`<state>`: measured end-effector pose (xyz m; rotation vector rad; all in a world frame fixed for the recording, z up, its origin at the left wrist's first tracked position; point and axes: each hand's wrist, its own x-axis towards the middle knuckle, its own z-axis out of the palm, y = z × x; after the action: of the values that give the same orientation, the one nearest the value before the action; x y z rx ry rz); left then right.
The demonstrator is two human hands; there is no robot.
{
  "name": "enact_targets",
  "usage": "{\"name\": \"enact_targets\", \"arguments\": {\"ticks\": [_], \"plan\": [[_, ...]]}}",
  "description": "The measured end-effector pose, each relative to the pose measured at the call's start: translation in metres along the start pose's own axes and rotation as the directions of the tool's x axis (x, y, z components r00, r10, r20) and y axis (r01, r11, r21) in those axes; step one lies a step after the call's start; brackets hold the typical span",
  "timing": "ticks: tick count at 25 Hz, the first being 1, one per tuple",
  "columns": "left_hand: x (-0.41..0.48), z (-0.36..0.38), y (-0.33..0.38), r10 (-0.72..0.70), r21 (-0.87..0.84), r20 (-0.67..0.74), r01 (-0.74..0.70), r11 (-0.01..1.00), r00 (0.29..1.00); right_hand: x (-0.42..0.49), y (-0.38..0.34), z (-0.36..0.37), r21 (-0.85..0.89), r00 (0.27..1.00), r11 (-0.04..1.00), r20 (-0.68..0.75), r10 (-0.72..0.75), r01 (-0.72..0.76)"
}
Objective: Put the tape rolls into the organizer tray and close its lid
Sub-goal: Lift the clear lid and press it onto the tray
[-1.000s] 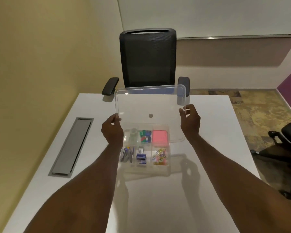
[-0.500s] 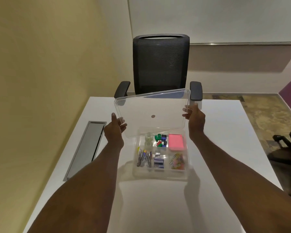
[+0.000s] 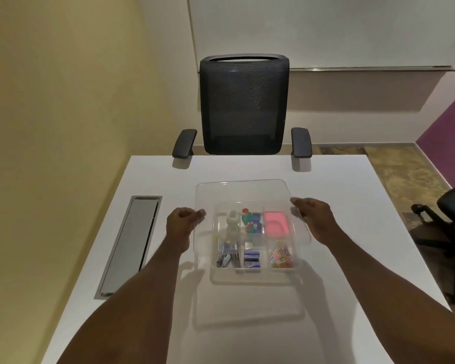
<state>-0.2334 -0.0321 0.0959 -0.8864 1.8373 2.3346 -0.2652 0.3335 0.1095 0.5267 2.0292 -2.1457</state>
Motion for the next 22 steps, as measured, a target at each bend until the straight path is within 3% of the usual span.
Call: {"name": "enact_targets", "arguments": {"ticks": [2, 8, 15, 17, 22], "plan": [[0.000, 0.001, -0.010, -0.033, -0.011, 0.039, 0.033, 0.999, 0.999, -0.004, 0.019, -0.009, -0.058, 1.000, 0.998, -0.005, 0.026, -0.026], [-0.006, 0.013, -0.033, 0.008, 0.227, 0.056, -0.020, 0.974, 0.998, -0.019, 0.060, -0.020, -0.385, 0.996, 0.922, -0.086, 0.017, -0.049], [-0.007, 0.029, -0.066, 0.082, 0.694, 0.116, -0.140, 0.706, 0.990, -0.022, 0.087, -0.006, -0.637, 0.974, 0.770, -0.187, -0.126, -0.023], [-0.005, 0.033, -0.077, 0.123, 0.741, 0.102, -0.158, 0.653, 0.987, -0.017, 0.088, -0.004, -0.669, 0.973, 0.743, -0.179, -0.147, -0.011], [-0.006, 0.045, -0.096, 0.160, 0.743, 0.010, -0.115, 0.660, 0.987, -0.006, 0.095, 0.006, -0.703, 0.981, 0.709, -0.168, -0.093, -0.053]]}}
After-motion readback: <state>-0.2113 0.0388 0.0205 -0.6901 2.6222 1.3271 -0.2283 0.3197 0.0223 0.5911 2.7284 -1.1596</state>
